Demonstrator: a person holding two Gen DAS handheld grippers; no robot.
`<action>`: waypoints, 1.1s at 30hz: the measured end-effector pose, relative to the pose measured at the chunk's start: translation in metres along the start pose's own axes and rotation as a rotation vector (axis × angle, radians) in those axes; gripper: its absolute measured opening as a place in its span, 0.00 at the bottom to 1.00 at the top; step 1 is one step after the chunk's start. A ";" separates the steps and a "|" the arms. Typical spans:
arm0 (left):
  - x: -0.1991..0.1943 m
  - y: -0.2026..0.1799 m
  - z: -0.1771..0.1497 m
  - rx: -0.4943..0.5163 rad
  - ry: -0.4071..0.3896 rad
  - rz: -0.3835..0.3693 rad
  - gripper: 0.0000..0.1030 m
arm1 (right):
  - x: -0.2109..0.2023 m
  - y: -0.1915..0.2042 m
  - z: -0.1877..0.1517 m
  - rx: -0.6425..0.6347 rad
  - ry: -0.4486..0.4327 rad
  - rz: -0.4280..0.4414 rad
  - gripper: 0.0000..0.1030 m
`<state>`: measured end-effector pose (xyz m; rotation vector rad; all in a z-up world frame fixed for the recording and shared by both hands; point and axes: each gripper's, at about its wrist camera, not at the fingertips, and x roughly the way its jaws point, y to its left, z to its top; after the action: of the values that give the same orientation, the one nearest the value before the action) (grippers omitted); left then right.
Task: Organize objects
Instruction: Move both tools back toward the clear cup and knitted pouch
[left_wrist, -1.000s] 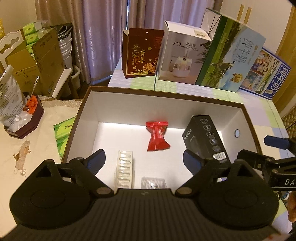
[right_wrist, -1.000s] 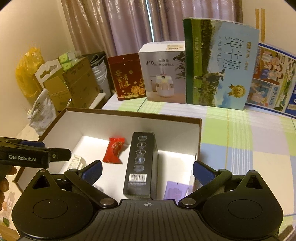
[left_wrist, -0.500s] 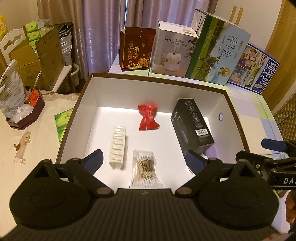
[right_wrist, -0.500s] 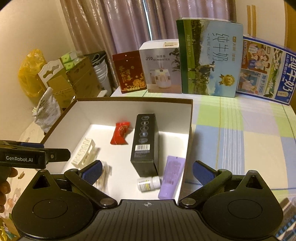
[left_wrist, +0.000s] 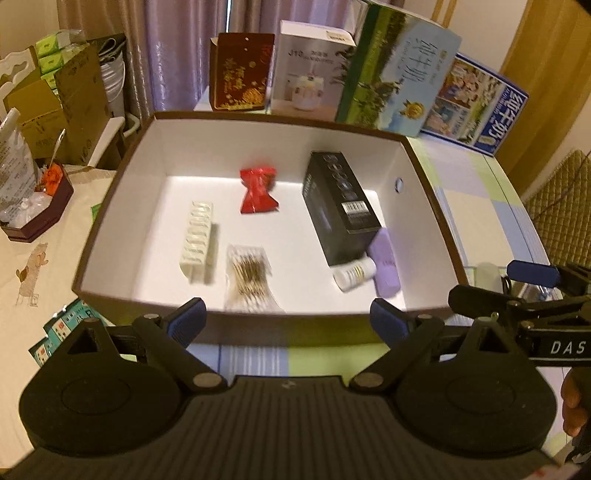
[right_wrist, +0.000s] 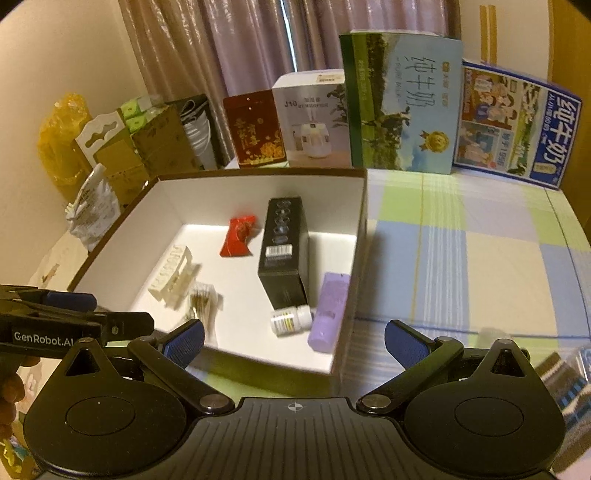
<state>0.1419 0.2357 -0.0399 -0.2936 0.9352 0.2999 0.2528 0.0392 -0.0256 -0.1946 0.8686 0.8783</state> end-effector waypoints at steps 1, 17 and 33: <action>-0.001 -0.002 -0.003 0.002 0.003 -0.002 0.91 | -0.003 -0.001 -0.002 0.003 0.000 0.001 0.98; -0.008 -0.048 -0.036 0.033 0.047 -0.001 0.91 | -0.041 -0.038 -0.042 0.037 0.030 -0.028 0.98; 0.001 -0.134 -0.059 0.114 0.097 -0.054 0.91 | -0.085 -0.113 -0.077 0.095 0.052 -0.103 0.98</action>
<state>0.1490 0.0905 -0.0578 -0.2294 1.0341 0.1831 0.2633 -0.1215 -0.0346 -0.1782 0.9381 0.7373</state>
